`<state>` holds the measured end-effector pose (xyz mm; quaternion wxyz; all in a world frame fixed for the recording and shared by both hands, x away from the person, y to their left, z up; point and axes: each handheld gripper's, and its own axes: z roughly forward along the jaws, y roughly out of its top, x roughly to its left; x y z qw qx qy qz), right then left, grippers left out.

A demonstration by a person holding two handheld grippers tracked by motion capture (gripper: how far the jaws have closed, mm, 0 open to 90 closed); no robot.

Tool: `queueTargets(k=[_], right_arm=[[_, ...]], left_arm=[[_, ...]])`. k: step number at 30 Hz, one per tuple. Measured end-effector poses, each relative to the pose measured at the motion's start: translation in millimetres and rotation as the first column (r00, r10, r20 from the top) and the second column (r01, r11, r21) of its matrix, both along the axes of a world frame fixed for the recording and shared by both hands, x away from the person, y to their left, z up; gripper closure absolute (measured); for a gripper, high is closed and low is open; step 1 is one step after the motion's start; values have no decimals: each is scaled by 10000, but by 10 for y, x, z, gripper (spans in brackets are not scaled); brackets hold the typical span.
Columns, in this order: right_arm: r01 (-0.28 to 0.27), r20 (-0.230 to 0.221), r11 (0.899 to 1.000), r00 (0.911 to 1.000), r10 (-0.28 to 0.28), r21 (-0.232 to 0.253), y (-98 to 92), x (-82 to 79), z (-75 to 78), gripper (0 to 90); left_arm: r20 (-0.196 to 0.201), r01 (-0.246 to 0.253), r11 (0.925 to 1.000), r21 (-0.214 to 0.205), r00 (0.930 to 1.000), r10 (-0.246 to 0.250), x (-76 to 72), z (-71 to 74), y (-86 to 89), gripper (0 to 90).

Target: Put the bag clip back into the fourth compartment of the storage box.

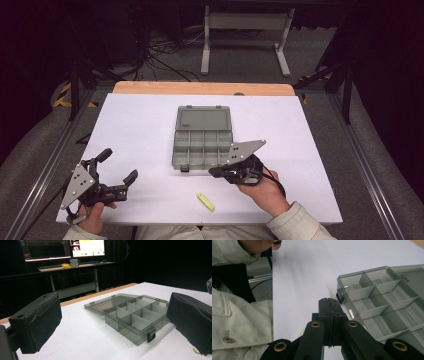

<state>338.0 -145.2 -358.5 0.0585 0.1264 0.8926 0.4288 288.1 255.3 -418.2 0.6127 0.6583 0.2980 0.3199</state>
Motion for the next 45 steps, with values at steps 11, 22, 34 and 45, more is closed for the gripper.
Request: queueTargets(k=[11,22,34,45], right_arm=[[-569,-766,9892,9960,469,-1348,133,-51,-180,900],[-1215,-1419,9686,9856,919,-2170,255,-95,-343,900],[-1865,-2191,9425,9674,1270,-2773,401,-135,-571,900],[-2153,-2630,9240,9556,1327,-3161,454,-172,-705,900]], left_arm=[[-16,-18,10000,49,10000,18,-1,2,-2,6],[-64,-43,10000,77,10000,44,4,0,-7,7],[-54,-67,9999,96,10000,68,4,0,-11,8],[-80,-42,9999,108,10000,43,6,0,-11,8]])
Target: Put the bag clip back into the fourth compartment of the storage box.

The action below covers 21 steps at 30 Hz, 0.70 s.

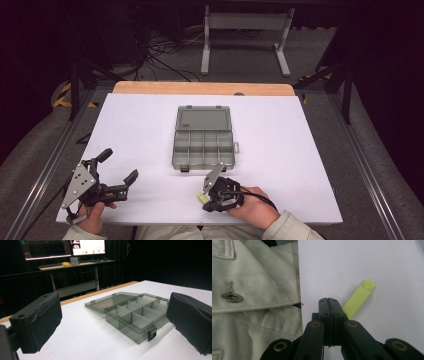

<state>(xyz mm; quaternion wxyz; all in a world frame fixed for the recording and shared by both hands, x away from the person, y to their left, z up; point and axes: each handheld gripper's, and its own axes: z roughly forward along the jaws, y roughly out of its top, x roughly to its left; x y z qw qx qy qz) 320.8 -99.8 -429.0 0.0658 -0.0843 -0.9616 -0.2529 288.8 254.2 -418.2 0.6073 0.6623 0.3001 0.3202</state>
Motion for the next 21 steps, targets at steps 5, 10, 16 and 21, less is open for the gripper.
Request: queueTargets(k=[5,10,16,21], right_arm=[[-112,-84,9999,9999,111,-78,26,-22,-32,900],[-151,-57,9998,9999,150,-109,51,-30,-63,900],[-111,-31,9998,9999,111,-159,36,-33,-80,900],[92,-31,9997,10000,-93,-221,14,-20,-81,900]], left_arm=[[19,8,10000,23,10000,-8,-1,1,1,8],[-7,-12,10000,-23,10000,12,0,-2,-5,9],[-7,20,10000,44,10000,-20,1,-1,-6,8],[4,-4,10000,5,10000,4,2,-3,-2,8]])
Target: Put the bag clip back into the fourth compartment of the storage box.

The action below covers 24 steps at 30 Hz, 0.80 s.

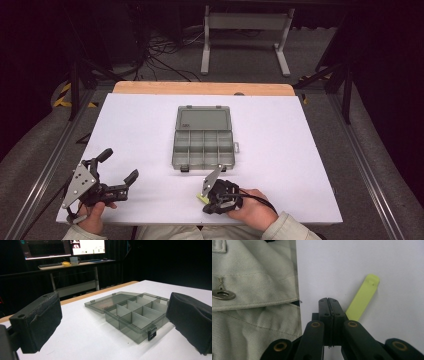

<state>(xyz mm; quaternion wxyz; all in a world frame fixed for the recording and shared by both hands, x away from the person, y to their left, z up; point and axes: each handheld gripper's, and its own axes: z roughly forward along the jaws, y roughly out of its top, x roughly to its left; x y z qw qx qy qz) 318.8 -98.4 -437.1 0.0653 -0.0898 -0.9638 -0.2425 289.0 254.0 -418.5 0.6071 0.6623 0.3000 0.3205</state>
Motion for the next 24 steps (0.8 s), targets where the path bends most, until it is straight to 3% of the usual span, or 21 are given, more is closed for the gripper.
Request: queueTargets(k=[24], right_arm=[[669,364,9977,9971,-666,-60,-187,128,15,900]], left_arm=[[-15,-16,10000,-21,10000,16,1,0,-1,8]])
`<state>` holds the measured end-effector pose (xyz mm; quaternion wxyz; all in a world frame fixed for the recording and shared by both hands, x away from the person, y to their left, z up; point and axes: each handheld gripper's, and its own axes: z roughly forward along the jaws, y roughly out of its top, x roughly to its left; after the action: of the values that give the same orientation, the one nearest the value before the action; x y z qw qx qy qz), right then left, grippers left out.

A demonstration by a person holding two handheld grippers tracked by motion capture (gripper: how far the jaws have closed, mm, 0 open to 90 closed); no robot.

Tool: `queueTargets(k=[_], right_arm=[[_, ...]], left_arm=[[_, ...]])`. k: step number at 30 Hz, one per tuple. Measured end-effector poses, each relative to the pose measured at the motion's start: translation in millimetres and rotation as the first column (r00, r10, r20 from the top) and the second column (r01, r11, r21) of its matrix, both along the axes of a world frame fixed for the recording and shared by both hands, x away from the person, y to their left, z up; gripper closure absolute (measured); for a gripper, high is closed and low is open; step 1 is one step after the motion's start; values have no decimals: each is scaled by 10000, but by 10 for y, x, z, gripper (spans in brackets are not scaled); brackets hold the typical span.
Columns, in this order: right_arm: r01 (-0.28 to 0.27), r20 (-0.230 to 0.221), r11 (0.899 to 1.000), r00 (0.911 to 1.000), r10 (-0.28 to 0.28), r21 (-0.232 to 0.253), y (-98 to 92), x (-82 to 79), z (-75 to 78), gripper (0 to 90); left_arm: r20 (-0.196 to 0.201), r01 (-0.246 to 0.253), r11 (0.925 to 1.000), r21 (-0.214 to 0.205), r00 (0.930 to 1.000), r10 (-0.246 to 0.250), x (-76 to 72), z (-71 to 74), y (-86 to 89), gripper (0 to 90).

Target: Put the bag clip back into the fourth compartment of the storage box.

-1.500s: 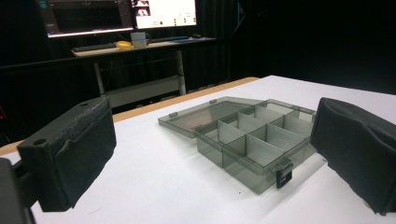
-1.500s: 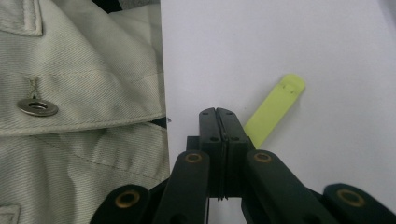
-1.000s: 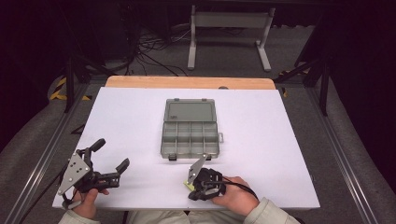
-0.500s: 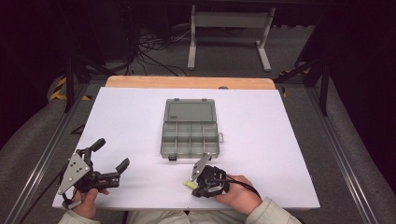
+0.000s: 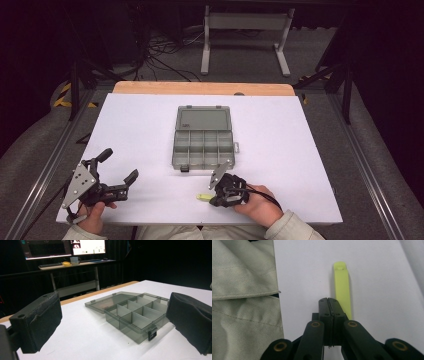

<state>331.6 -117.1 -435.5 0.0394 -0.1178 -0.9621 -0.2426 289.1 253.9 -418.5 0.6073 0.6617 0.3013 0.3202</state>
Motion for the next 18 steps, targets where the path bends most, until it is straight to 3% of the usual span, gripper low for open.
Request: queueTargets(k=[10,18], right_arm=[[200,166,9998,9997,-201,70,-58,56,-1,900],[281,44,9996,9996,-282,40,-68,50,3,900]], left_arm=[[3,1,10000,24,10000,-1,-2,2,3,8],[12,4,10000,23,10000,-4,-2,3,4,8]])
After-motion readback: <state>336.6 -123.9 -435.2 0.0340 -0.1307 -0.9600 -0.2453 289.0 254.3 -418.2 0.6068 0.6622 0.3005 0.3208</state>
